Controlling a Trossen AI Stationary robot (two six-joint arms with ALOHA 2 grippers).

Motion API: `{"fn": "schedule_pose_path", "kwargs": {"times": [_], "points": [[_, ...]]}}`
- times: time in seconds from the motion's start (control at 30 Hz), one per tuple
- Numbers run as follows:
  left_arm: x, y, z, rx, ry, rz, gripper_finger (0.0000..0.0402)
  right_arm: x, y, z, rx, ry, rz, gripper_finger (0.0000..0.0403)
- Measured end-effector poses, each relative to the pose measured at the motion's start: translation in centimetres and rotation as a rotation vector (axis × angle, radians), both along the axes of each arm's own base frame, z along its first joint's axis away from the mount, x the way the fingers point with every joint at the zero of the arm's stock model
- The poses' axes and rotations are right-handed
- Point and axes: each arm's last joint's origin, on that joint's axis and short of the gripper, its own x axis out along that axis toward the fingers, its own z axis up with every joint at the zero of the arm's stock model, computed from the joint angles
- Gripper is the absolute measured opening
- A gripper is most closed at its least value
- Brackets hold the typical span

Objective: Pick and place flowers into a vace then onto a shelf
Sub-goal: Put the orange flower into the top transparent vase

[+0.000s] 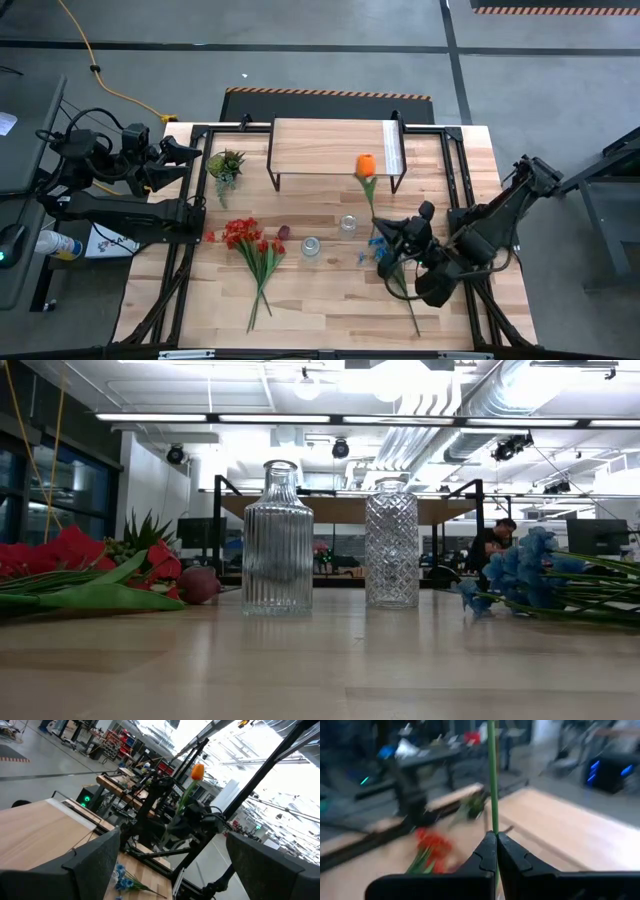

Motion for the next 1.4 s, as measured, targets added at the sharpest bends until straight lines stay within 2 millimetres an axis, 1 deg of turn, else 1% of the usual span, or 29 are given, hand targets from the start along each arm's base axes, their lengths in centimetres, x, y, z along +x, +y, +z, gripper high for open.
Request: {"fn": "schedule_pose_path", "kwargs": {"times": [0.13, 0.23, 0.5, 0.8, 0.93, 1.1, 1.2, 1.3, 1.4], "points": [[0.0, 0.0, 0.0, -0.001, 0.0, 0.0, 0.0399, 0.8, 0.0, -0.5, -0.085, -0.086, -0.113, 0.0], [0.0, 0.0, 0.0, -0.001, 0.0, 0.004, 0.0399, 1.0, -0.1, -0.7, -0.136, -0.115, -0.19, 0.0], [0.0, 0.0, 0.0, -0.001, 0.0, 0.012, 0.0399, 1.4, -0.4, -0.6, -0.146, -0.118, -0.22, 0.0], [0.0, 0.0, 0.0, -0.001, 0.0, 0.013, 0.0399, 1.3, -0.4, -0.7, -0.159, -0.104, -0.217, 0.0], [0.0, 0.0, 0.0, -0.001, 0.0, 0.013, 0.0399, 1.4, -0.4, -0.9, -0.166, -0.049, -0.154, 0.0], [0.0, 0.0, 0.0, -0.001, 0.0, 0.013, 0.0399, 1.6, -0.1, -1.1, -0.111, -0.008, -0.033, 0.0], [0.0, 0.0, 0.0, -0.001, 0.0, 0.013, 0.0399, 1.7, 0.0, -1.2, -0.087, 0.001, 0.008, 0.0], [0.0, 0.1, 0.0, -0.001, 0.0, 0.021, 0.0399, 1.9, 0.2, -0.9, -0.07, -0.005, 0.051, 0.0], [0.0, 0.1, 0.0, -0.002, 0.0, 0.028, 0.0399, 2.3, 0.6, -0.1, -0.063, -0.024, 0.131, 0.0]]}}
